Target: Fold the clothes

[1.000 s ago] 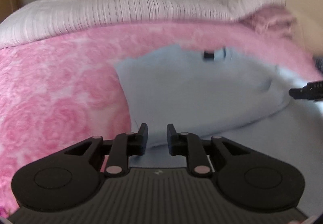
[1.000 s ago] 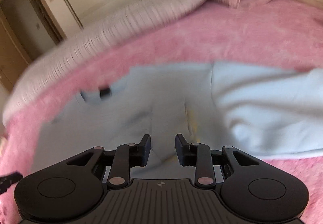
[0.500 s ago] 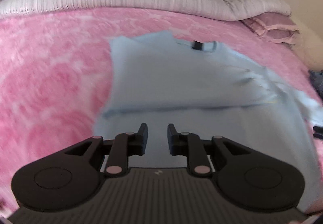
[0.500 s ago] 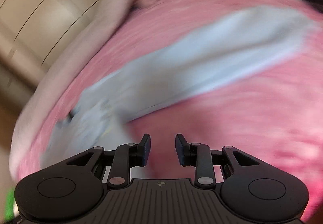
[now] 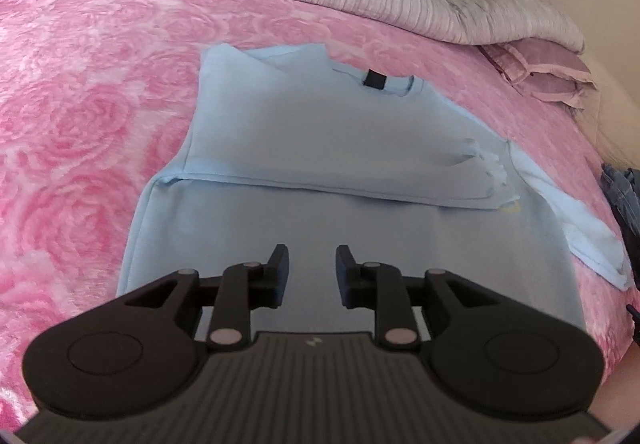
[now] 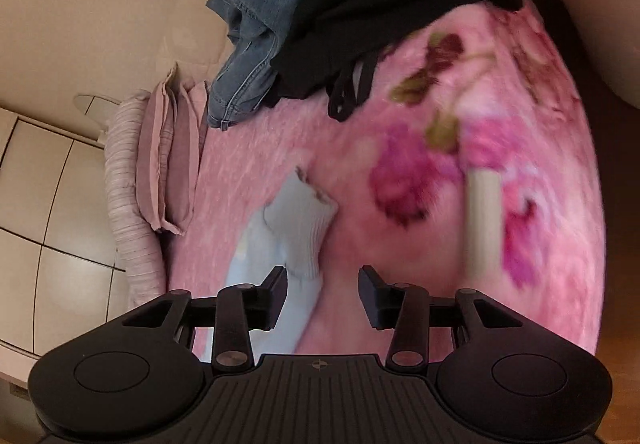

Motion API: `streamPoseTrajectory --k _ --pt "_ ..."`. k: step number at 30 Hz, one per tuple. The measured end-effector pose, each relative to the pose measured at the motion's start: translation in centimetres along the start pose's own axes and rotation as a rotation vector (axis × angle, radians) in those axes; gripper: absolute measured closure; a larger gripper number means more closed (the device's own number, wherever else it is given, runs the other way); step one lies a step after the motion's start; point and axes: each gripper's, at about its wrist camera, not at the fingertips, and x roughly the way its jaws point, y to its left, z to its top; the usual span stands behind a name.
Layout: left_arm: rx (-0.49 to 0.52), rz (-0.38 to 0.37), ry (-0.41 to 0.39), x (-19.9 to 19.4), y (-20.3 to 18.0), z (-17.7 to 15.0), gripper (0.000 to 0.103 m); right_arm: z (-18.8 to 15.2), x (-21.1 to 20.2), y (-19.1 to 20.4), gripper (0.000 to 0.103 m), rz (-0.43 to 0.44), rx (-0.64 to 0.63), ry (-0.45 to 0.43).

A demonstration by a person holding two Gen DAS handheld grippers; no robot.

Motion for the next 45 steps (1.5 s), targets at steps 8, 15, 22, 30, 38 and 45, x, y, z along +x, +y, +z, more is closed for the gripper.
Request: streamPoseTrajectory --k 8,15,22,30,38,45 --pt "-0.046 -0.001 0.007 0.2 1.1 0.1 0.082 0.0 3.7 2.0 0.089 -0.046 -0.175 0.019" --pt "-0.1 -0.01 -0.02 -0.8 3.7 0.5 0.082 -6.4 3.2 9.9 0.097 -0.248 -0.701 -0.089" --pt "-0.153 -0.036 -0.009 -1.0 5.1 -0.2 0.082 -25.8 -3.7 20.2 0.098 0.155 -1.371 -0.09" --pt "-0.184 -0.137 0.041 -1.2 3.7 -1.6 0.077 -38.3 -4.8 18.2 0.06 0.217 -1.666 0.4" --pt "-0.222 -0.357 0.114 0.6 -1.7 -2.2 0.077 -25.0 -3.6 13.2 0.058 -0.178 -1.256 0.341" --pt "-0.292 -0.449 0.207 5.5 -7.0 -2.7 0.075 -19.5 -5.4 10.7 0.058 -0.216 -0.959 0.292"
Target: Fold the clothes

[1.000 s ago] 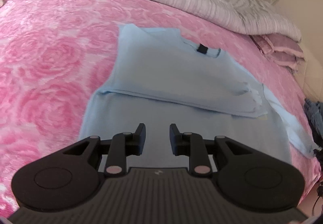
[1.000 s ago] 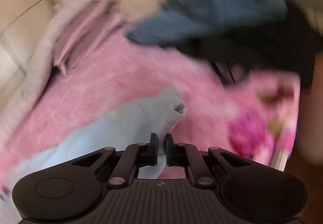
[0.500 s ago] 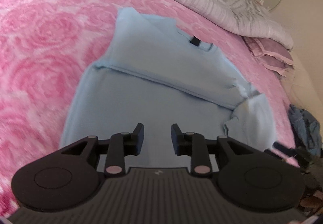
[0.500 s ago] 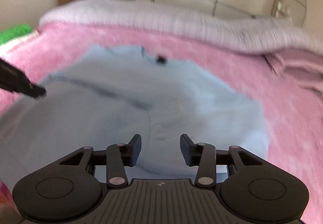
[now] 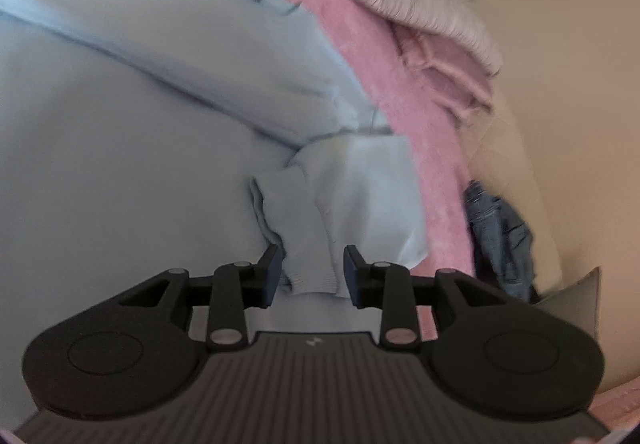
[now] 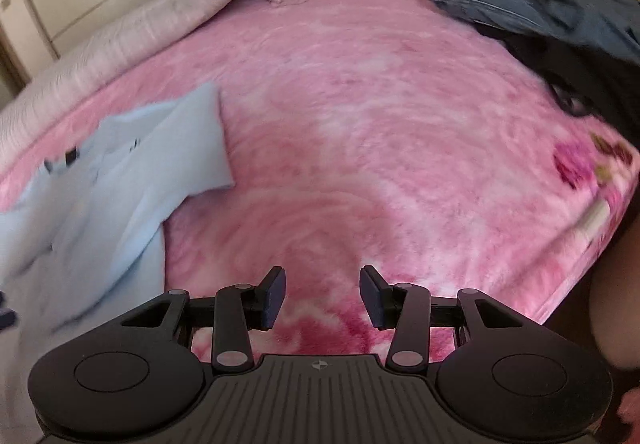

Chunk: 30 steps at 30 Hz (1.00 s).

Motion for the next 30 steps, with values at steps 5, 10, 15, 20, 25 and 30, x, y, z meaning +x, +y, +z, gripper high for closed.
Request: streamPoseTrajectory --k 5,10,15,20,25,30 --pt "-0.059 0.009 0.025 3.1 0.3 -0.3 0.076 0.7 0.1 -0.2 0.058 0.017 0.022 -0.007" --pt "0.049 -0.03 0.006 3.2 -1.3 1.5 0.1 2.5 1.8 0.1 0.058 0.057 0.043 -0.023" --pt "0.34 -0.014 -0.196 -3.8 -4.9 7.3 0.103 4.1 2.8 1.8 0.058 0.091 0.013 -0.053" --pt "0.478 0.23 -0.408 -10.6 -2.3 10.6 0.103 5.1 3.6 3.1 0.058 0.132 -0.016 -0.082" --pt "0.222 0.351 -0.263 -8.7 6.7 11.4 0.102 5.5 4.8 4.8 0.058 0.183 -0.079 -0.067" --pt "0.074 0.244 -0.228 -7.5 9.4 10.2 0.087 5.5 5.5 8.5 0.058 0.247 -0.262 -0.081"
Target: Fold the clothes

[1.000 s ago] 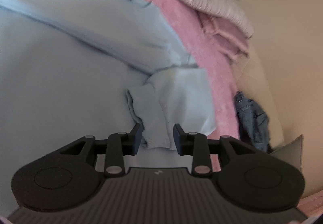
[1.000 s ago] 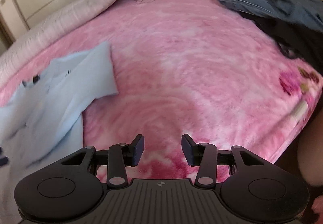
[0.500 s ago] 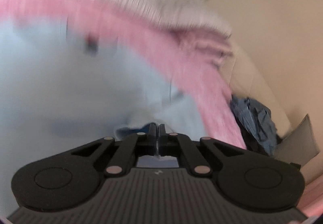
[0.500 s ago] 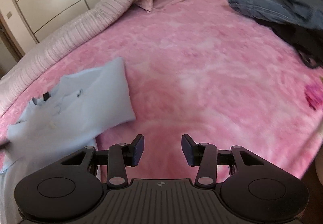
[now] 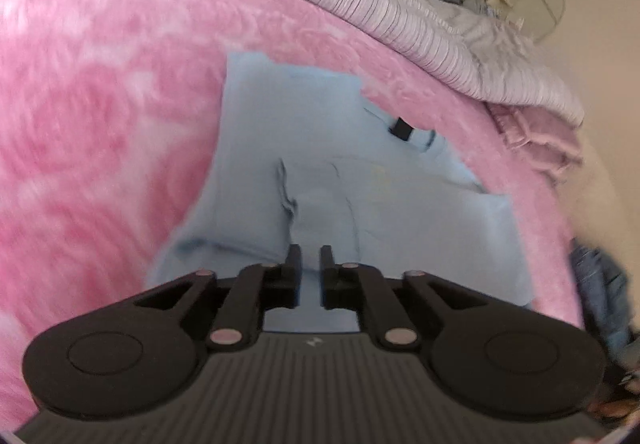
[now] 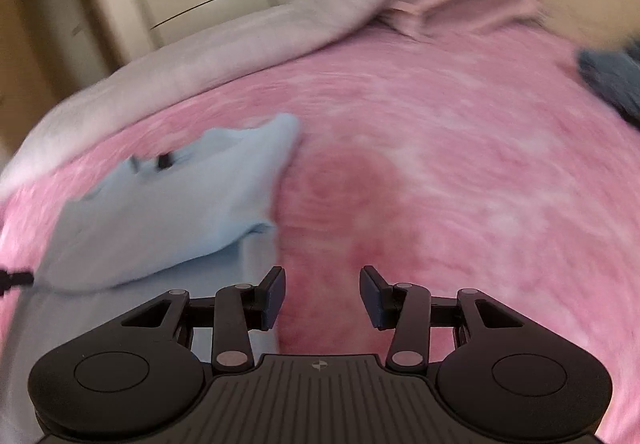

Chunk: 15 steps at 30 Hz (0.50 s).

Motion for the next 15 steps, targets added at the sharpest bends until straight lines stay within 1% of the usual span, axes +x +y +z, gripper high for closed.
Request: streamPoseTrajectory --k 3,6,8,10,12,13,14,15 --pt "-0.055 -0.025 0.0 0.2 0.5 -0.4 0.078 0.4 1.5 1.5 0.058 -0.018 -0.097 0.008" --pt "-0.124 -0.025 -0.011 0.5 1.5 -0.7 0.074 0.3 2.3 2.5 0.058 -0.011 -0.143 0.003" --pt "-0.186 -0.025 -0.012 1.2 2.0 -0.7 0.074 0.0 2.6 2.9 0.058 0.001 -0.174 0.004" --pt "-0.247 -0.044 -0.014 1.7 2.8 -0.8 0.074 -0.4 3.0 3.3 0.058 0.013 -0.205 0.005" --pt "-0.284 -0.067 -0.022 2.4 3.0 -0.7 0.078 -0.6 3.4 3.8 0.058 0.002 -0.264 0.009" --pt "-0.283 -0.068 -0.023 2.7 3.0 -0.6 0.081 -0.7 3.8 4.0 0.058 -0.005 -0.294 0.011" --pt "-0.271 -0.06 -0.024 2.9 2.8 -0.4 0.093 -0.8 4.0 4.2 0.058 -0.01 -0.318 0.013" --pt "-0.246 -0.054 -0.03 2.9 2.4 -0.2 0.095 -0.8 4.2 4.3 0.058 -0.014 -0.339 0.008"
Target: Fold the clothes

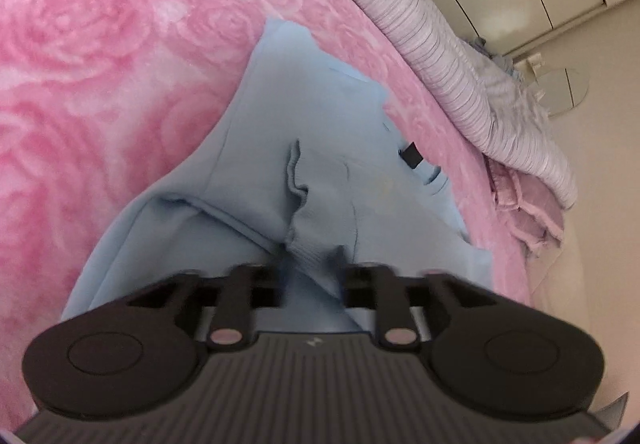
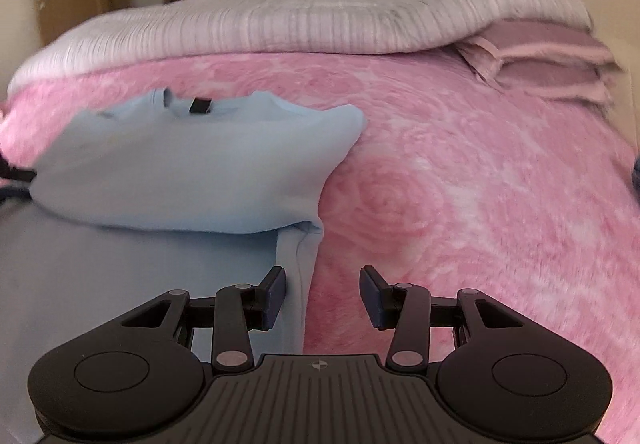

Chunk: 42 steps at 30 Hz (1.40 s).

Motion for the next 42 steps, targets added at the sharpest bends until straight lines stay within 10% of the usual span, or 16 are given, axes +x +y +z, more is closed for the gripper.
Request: streamPoseTrajectory --k 7,10,15,31,34,36,42 --pt "0.279 -0.016 -0.105 -2.4 -5.0 1.4 0.099 0.5 1.8 0.1 0.058 0.07 0.022 -0.011" --pt "0.384 -0.003 -0.152 -3.0 -6.5 2.0 0.099 0.4 3.6 -0.8 0.102 0.06 0.112 0.023" --pt "0.39 0.061 -0.096 -1.1 -3.6 1.5 0.099 -1.2 3.3 -4.2 0.102 0.07 0.328 0.006" --pt "0.233 -0.036 -0.044 -1.0 -1.6 1.4 0.09 1.0 2.4 -0.7 0.074 0.07 0.047 -0.035" --pt "0.229 -0.036 -0.036 -0.4 -1.2 1.1 0.093 1.2 3.6 -0.6 0.075 0.041 0.037 -0.023" --pt "0.224 -0.048 -0.048 -0.4 -1.0 0.8 0.1 1.2 4.5 -1.2 0.095 0.035 0.06 -0.004" --pt "0.361 0.05 -0.033 -0.6 -0.9 -2.1 0.094 -0.4 4.6 -4.4 0.094 0.118 0.327 0.012"
